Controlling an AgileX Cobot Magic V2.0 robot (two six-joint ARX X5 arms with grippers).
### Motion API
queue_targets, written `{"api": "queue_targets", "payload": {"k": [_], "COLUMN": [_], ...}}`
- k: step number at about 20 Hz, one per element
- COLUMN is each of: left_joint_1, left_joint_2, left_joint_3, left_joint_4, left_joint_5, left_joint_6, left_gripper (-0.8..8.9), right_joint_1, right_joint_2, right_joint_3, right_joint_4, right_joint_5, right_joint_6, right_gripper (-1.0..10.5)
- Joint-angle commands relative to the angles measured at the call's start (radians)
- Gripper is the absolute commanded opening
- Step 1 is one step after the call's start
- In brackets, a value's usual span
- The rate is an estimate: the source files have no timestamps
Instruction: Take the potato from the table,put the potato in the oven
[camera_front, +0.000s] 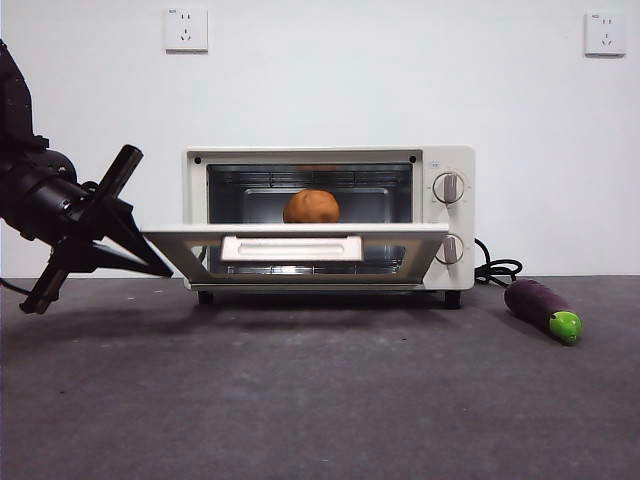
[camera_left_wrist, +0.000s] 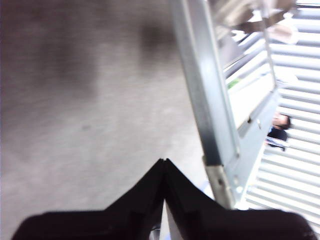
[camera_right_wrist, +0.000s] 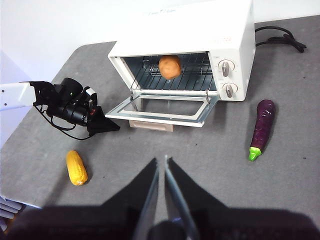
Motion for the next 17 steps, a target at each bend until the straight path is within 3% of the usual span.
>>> {"api": "queue_targets", "payload": {"k": [1,8,11,17], "left_joint_1": [-0.009,-0.009,-0.010,-0.013], "left_joint_2": [0.011,0.011,0.011,0.011], "left_joint_3": [0.046,0.201,0.251,0.283], "left_joint_4": [0.012,0.015,0.058,0.303], "left_joint_5": [0.044,0.043,0.035,0.019], "left_joint_6": [-0.014,-0.055,-0.110,-0.347], "left_gripper": [-0.07,-0.07,-0.07,-0.07], "right_joint_1": [0.002,0.002,0.002,0.002], "right_joint_2": [-0.002,-0.002,-0.002,-0.002], "right_joint_3": [-0.006,-0.006,-0.006,-0.006], "right_joint_4": [-0.021,-0.021,-0.021,-0.021], "right_joint_5": [0.005,0.005,0.029,0.053], "right_joint_6": [0.007,0.007,0.006,-0.027], "right_gripper": [0.3,0.3,0.3,0.3]}}
